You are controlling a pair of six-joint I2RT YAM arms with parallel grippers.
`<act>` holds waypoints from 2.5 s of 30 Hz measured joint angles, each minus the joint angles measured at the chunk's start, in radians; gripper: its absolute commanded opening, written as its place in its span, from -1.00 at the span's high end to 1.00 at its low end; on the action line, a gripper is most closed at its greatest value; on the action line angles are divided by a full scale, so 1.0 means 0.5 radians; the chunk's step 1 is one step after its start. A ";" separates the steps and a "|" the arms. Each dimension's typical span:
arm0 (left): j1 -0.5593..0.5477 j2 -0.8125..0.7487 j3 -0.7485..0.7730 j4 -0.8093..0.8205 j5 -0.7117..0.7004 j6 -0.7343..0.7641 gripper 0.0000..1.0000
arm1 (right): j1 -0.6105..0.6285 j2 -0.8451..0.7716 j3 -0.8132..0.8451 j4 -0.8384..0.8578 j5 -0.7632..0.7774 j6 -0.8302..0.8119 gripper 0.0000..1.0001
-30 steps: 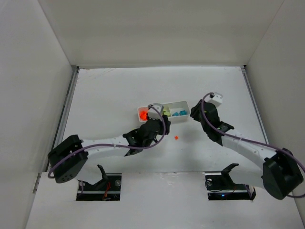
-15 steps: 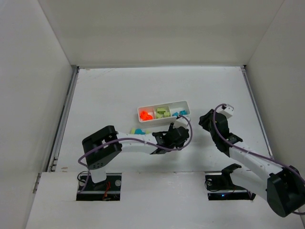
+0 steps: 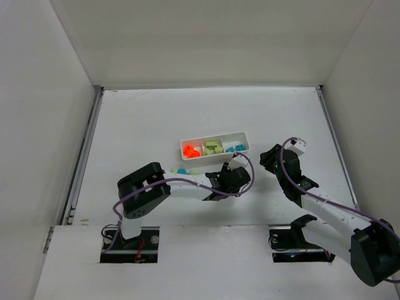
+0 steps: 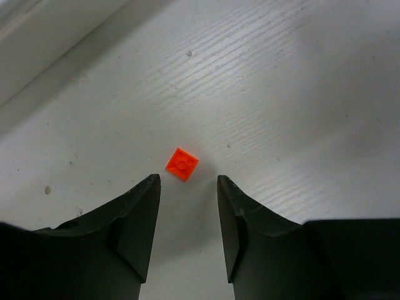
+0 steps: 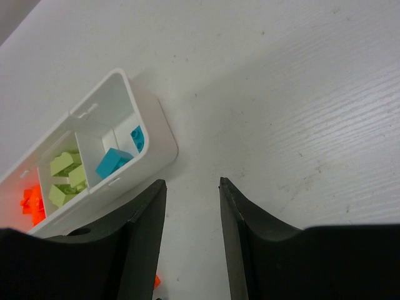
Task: Sort the legos into containers by color
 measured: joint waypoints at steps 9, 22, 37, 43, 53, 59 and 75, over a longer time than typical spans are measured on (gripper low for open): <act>0.115 0.002 -0.038 0.151 0.076 0.110 0.23 | 0.000 -0.001 0.000 0.022 -0.003 0.000 0.09; 0.124 0.034 -0.064 0.260 0.240 0.242 0.29 | 0.000 0.010 0.000 0.024 -0.010 0.001 0.09; 0.141 0.058 -0.072 0.314 0.246 0.350 0.35 | 0.000 0.013 0.000 0.025 -0.015 0.000 0.09; 0.140 0.050 -0.098 0.355 0.268 0.381 0.33 | 0.000 0.047 0.000 0.034 -0.016 0.000 0.09; 0.136 0.043 -0.107 0.352 0.291 0.442 0.42 | 0.000 0.050 0.000 0.052 -0.016 -0.001 0.09; 0.136 0.041 -0.108 0.351 0.298 0.458 0.43 | 0.000 0.050 0.000 0.052 -0.016 -0.001 0.09; 0.137 -0.022 -0.149 0.281 0.294 0.469 0.61 | 0.000 0.047 0.000 0.053 -0.016 -0.001 0.08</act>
